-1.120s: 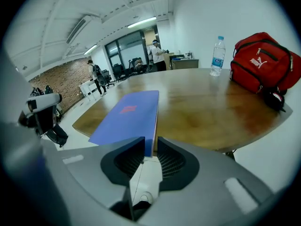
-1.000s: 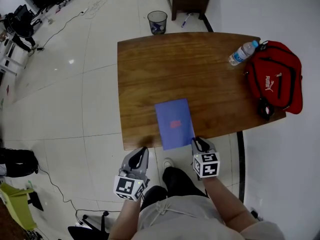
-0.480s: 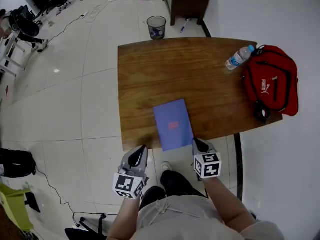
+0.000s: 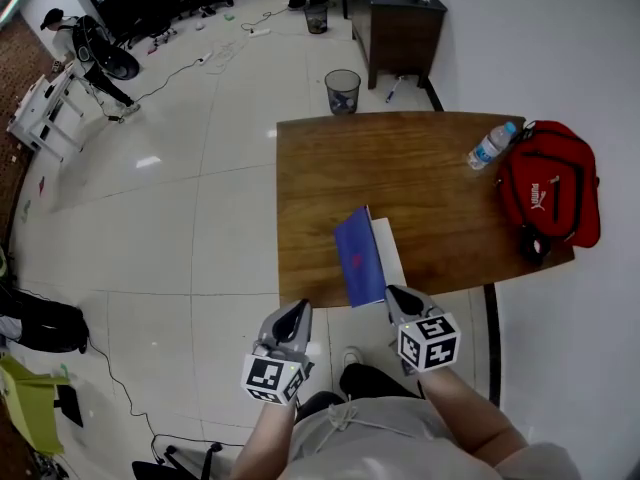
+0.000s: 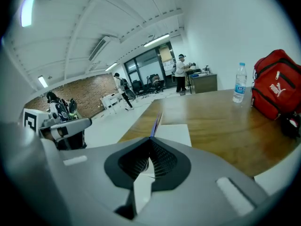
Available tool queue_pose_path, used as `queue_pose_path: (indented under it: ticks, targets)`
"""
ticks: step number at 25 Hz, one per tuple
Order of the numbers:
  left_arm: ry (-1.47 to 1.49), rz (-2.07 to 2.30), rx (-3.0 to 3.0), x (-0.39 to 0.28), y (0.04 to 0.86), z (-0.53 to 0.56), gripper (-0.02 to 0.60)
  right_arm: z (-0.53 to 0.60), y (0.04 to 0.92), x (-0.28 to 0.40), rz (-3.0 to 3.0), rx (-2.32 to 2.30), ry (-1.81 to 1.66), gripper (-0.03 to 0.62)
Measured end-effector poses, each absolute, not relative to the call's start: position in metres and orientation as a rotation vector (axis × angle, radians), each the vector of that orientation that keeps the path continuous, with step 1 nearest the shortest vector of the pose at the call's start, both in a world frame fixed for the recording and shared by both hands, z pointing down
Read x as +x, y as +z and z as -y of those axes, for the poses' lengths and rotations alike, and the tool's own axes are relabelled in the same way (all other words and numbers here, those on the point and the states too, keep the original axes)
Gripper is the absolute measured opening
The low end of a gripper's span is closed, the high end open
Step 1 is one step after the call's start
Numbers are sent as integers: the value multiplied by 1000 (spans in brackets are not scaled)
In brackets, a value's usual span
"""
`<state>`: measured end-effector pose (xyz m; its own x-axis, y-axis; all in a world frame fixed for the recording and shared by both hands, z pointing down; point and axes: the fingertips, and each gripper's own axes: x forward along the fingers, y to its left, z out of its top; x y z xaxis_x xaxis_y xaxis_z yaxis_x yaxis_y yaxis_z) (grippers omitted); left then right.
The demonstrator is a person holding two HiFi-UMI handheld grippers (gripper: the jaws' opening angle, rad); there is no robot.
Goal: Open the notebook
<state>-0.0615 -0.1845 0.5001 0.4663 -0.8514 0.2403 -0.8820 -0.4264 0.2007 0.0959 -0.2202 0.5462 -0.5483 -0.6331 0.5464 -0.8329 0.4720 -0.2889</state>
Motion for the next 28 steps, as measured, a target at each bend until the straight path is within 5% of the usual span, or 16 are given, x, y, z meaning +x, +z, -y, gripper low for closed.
queue_pose_path:
  ticks: [15, 28]
  targets:
    - [124, 1731, 2140, -164, 526, 113, 5, 178, 556, -69, 2516, 755, 835, 26]
    - [160, 1723, 1962, -186, 583, 68, 5, 161, 666, -103, 2309, 707, 973, 12]
